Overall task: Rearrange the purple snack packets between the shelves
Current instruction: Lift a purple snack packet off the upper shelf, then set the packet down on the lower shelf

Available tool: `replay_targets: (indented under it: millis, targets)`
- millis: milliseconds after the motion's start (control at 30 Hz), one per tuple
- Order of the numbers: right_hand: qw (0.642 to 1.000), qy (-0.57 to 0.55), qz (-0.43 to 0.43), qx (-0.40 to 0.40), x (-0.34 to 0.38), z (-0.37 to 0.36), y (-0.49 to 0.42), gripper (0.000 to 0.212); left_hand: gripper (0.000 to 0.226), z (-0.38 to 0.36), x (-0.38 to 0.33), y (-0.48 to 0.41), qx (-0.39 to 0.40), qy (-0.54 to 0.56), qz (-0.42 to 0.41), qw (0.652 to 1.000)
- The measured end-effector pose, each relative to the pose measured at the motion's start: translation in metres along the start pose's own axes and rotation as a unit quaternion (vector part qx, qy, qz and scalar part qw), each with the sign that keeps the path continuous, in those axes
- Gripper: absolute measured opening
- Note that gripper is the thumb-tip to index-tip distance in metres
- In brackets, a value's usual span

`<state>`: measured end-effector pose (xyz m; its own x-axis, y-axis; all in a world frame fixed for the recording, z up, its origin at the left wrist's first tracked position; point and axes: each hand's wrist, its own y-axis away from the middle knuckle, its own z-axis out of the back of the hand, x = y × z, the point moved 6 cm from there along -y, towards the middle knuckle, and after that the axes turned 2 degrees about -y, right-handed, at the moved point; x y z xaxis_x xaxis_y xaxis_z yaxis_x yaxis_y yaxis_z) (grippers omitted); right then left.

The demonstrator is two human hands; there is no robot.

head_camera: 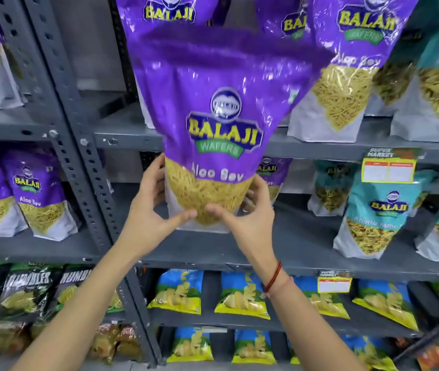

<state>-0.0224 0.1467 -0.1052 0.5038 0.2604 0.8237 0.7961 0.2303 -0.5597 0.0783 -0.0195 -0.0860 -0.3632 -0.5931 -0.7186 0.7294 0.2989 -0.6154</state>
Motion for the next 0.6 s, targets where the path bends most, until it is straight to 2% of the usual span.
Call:
replay_targets:
  millis: [133,300,433,600]
  targets:
    - [0.996,0.056,-0.047,0.057,-0.056,-0.006,0.021,0.082,0.11,-0.007,0.057,0.03,0.001,-0.029,0.072,0.997]
    - [0.978,0.116,-0.124,0.121,-0.124,-0.021,0.023,0.079,0.102,-0.024,0.136,0.044,-0.009,-0.069,0.167,0.984]
    - [0.953,0.165,-0.191,0.165,-0.173,-0.034,0.0,0.079,0.096,-0.037,0.192,0.031,-0.005,-0.107,0.203,0.973]
    - [0.936,0.212,-0.219,0.178,-0.217,-0.043,-0.019,0.07,0.092,-0.052,0.244,0.016,0.029,-0.127,0.247,0.96]
